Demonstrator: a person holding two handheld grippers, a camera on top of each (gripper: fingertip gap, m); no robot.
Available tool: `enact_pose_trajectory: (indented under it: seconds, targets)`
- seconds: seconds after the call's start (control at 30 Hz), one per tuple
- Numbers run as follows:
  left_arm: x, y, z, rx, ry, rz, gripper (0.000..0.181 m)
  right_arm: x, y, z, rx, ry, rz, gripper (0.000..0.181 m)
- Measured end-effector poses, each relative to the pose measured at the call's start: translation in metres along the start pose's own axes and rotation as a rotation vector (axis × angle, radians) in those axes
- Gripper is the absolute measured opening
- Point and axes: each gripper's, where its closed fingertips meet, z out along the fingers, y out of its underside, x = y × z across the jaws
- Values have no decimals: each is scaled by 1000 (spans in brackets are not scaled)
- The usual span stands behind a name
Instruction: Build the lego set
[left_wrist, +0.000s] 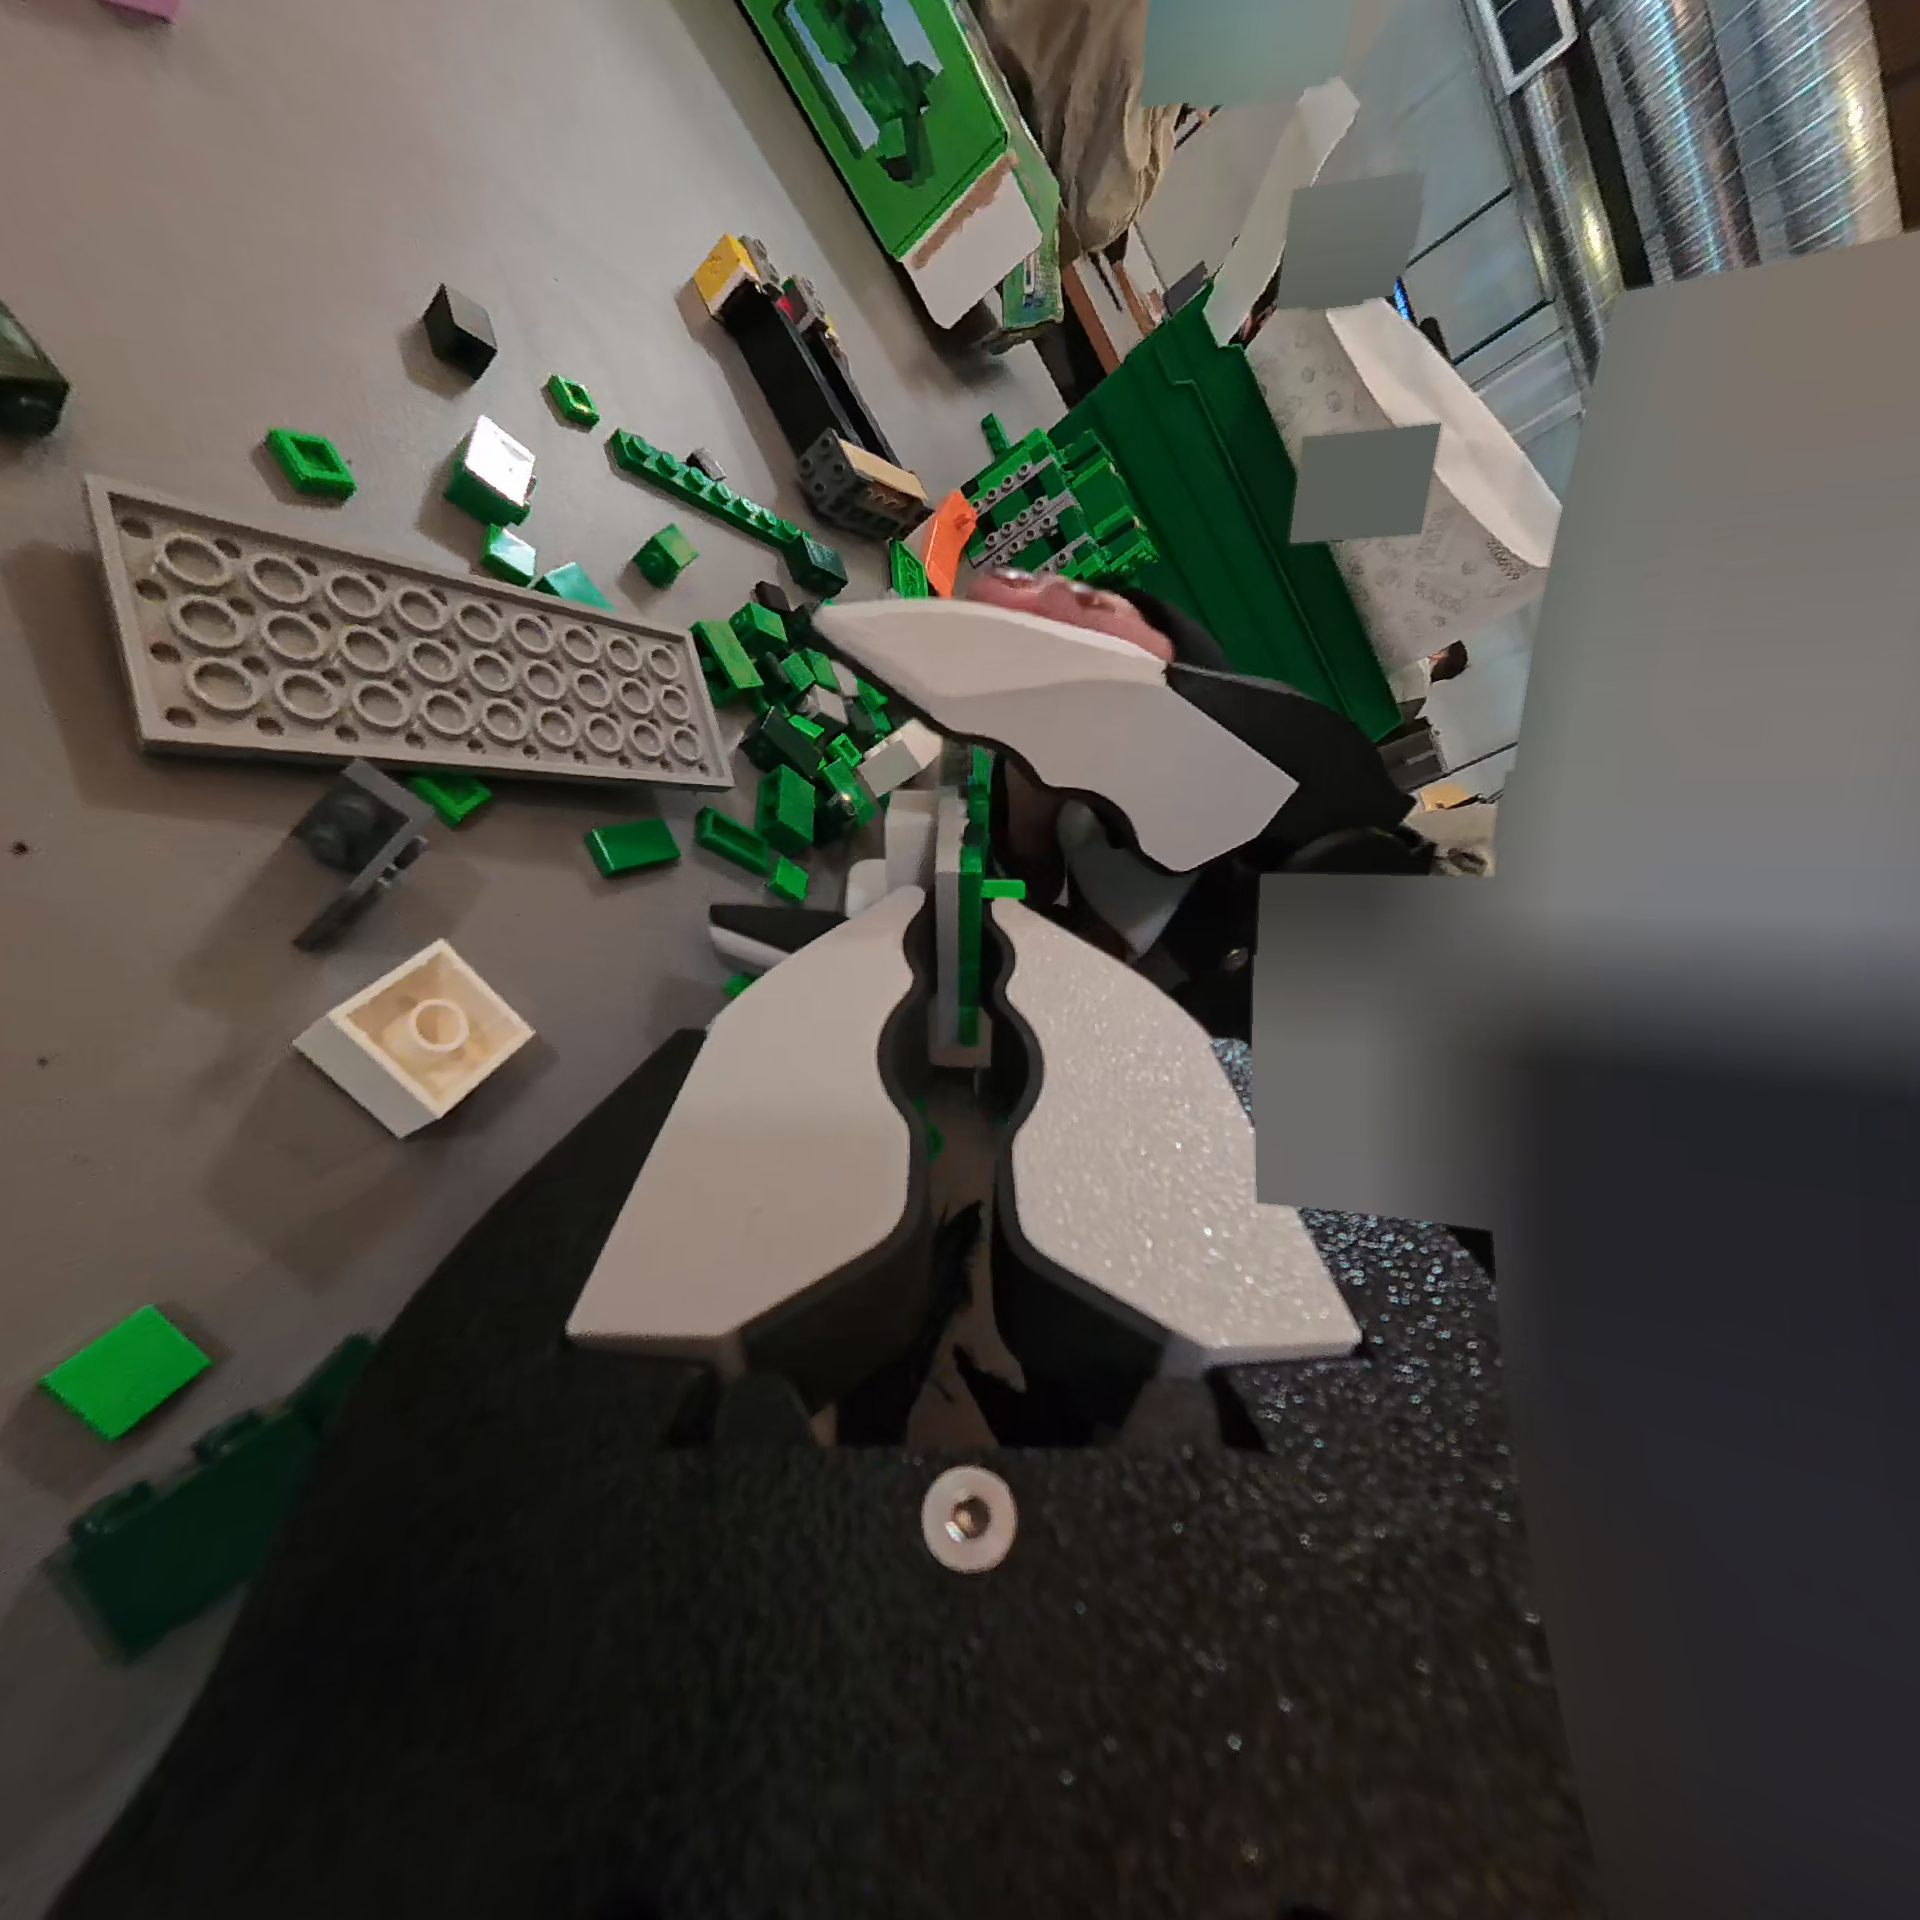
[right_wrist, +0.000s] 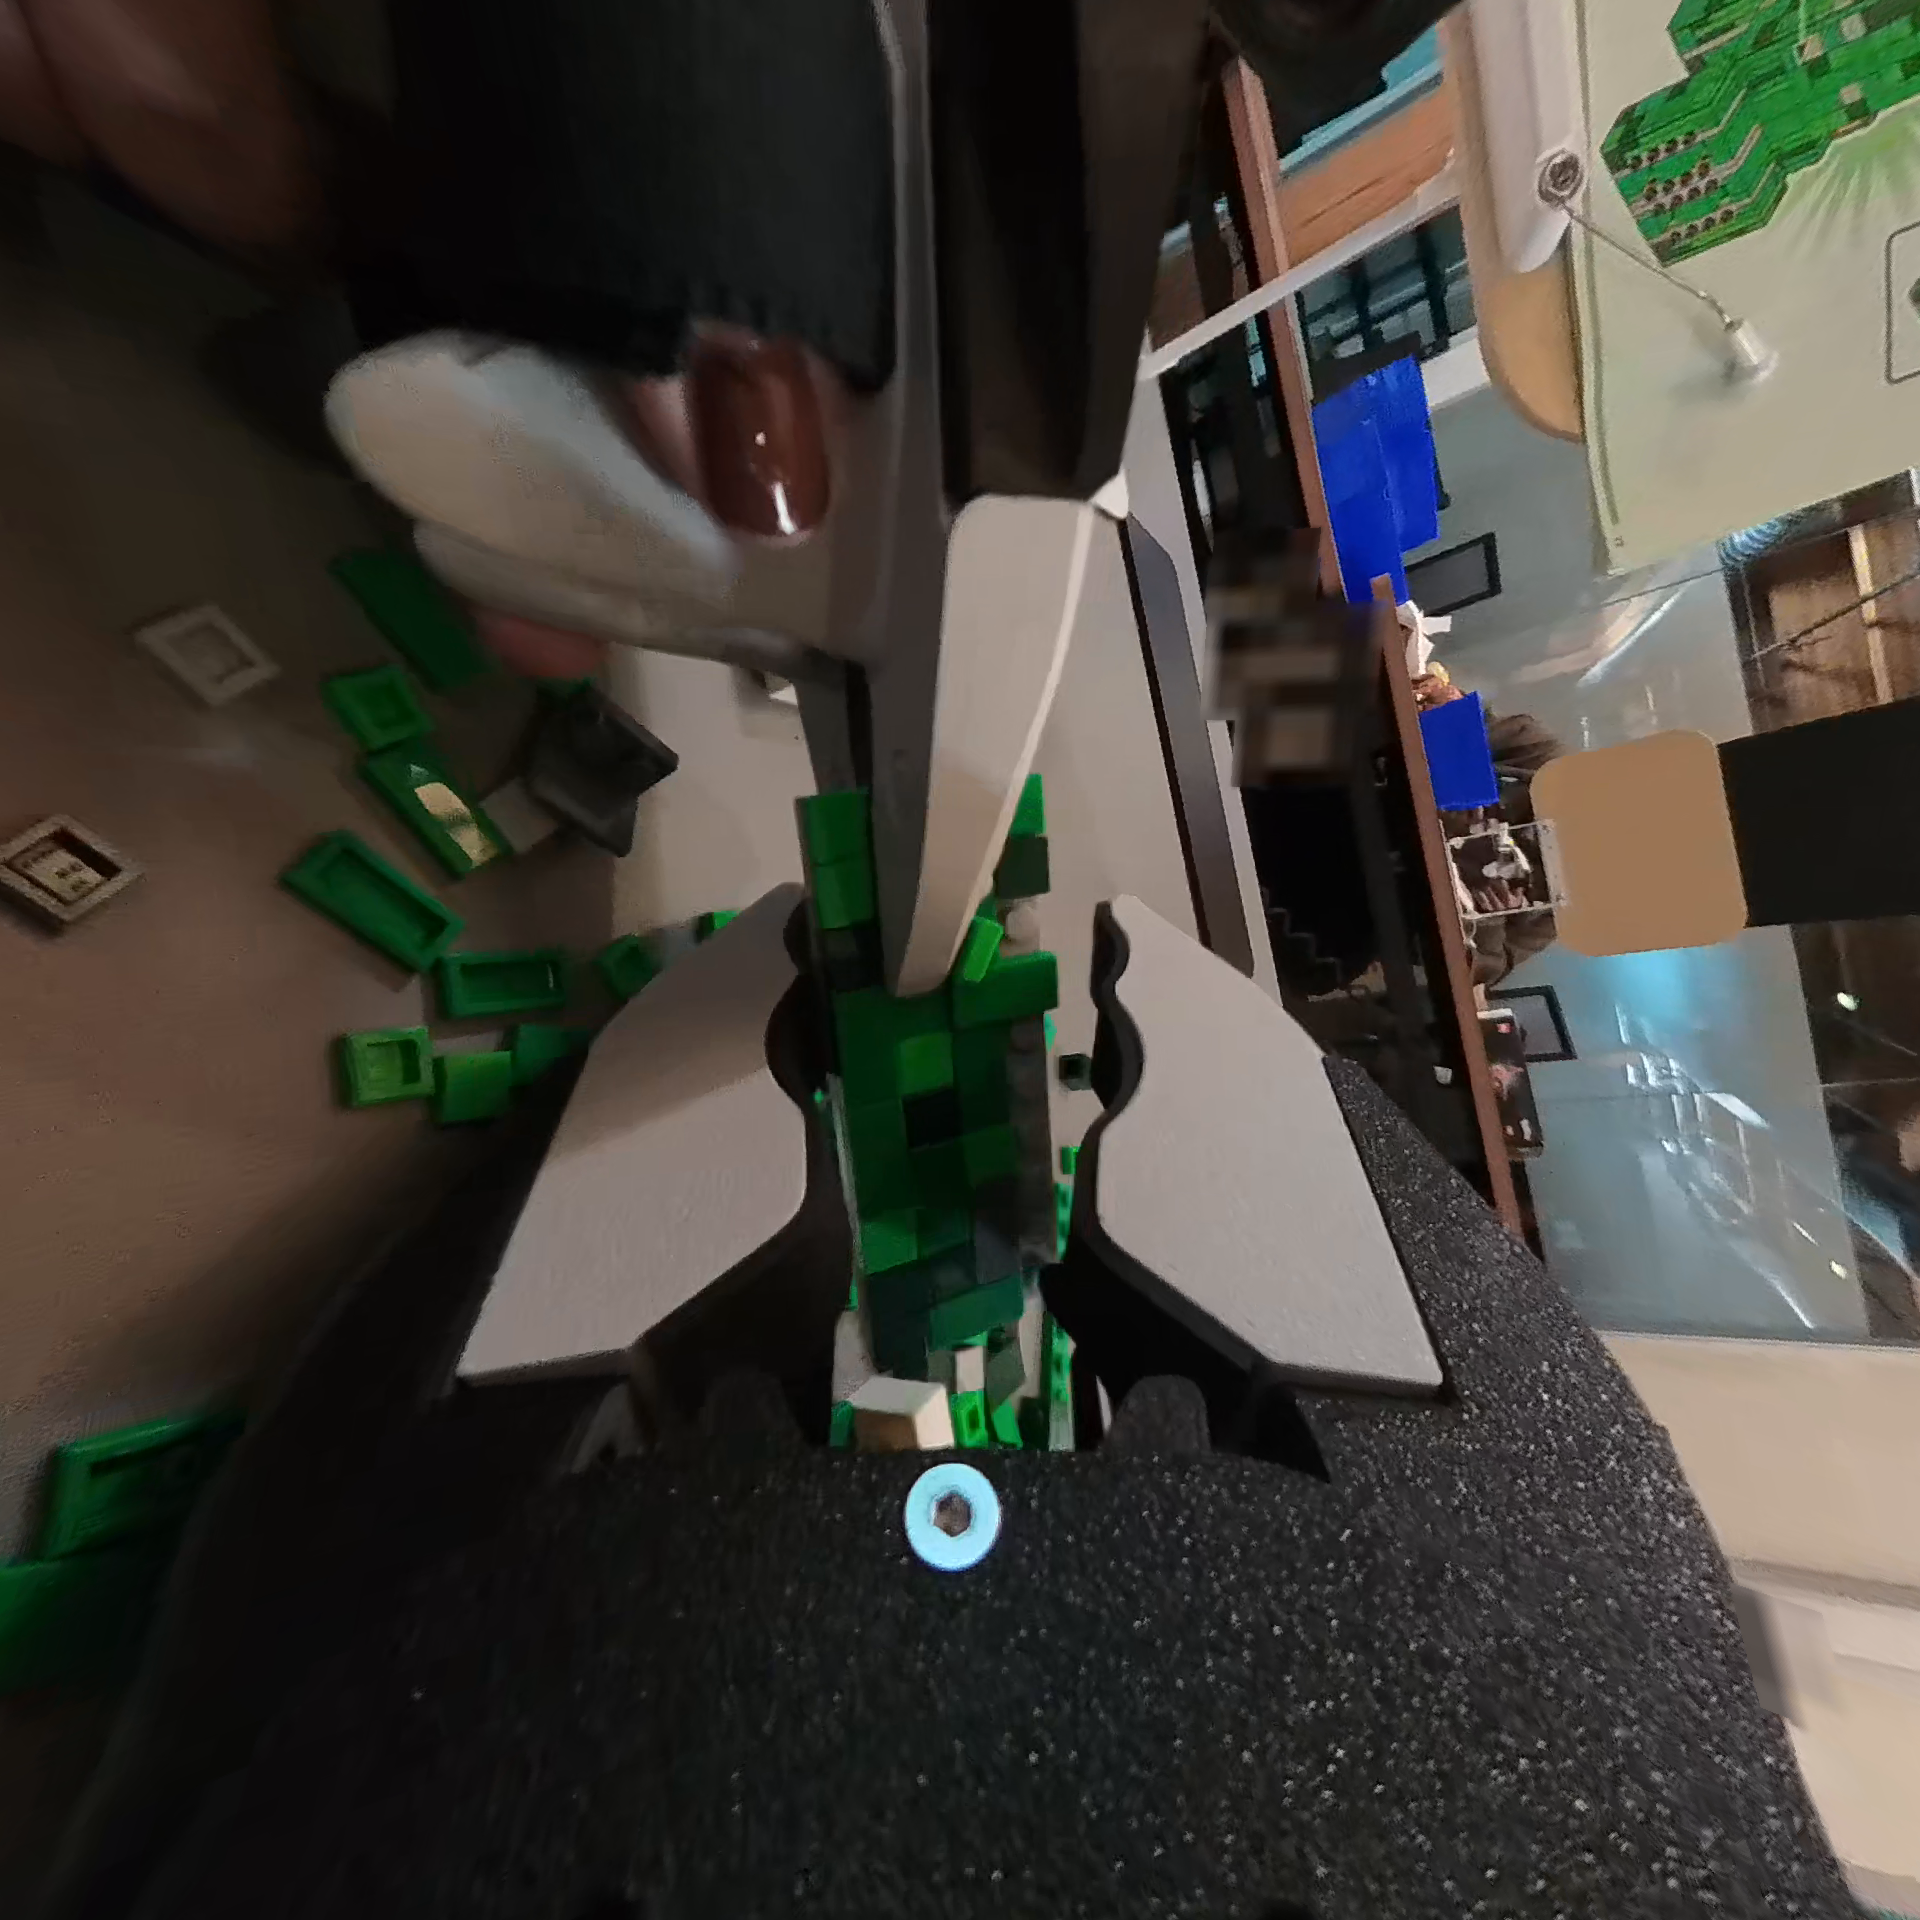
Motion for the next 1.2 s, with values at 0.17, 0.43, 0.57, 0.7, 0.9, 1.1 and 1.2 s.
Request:
enact_pose_trajectory:
  seconds: [0.17,0.43,0.57,0.7,0.9,1.1,1.2]
  targets:
    - [-1,1,0,-5,-17,27,6,-5,-1,-2,12,-34,-52,39]
    - [-12,-10,-10,66,-86,19,6,1,-7,-15,86,3,-147,34]
    - [-11,-4,-5,19,-97,54,6,-1,-12,-10,81,-28,-110,49]
    - [-5,5,1,-42,-89,134,6,-9,-16,-7,75,-77,-96,52]
    - [5,7,4,-55,-28,122,6,-8,-19,-6,68,-39,-165,39]
    - [5,0,1,1,22,12,7,4,-19,-3,13,132,-334,38]
    - [6,-1,0,8,51,-29,8,6,-20,-3,9,160,-350,38]
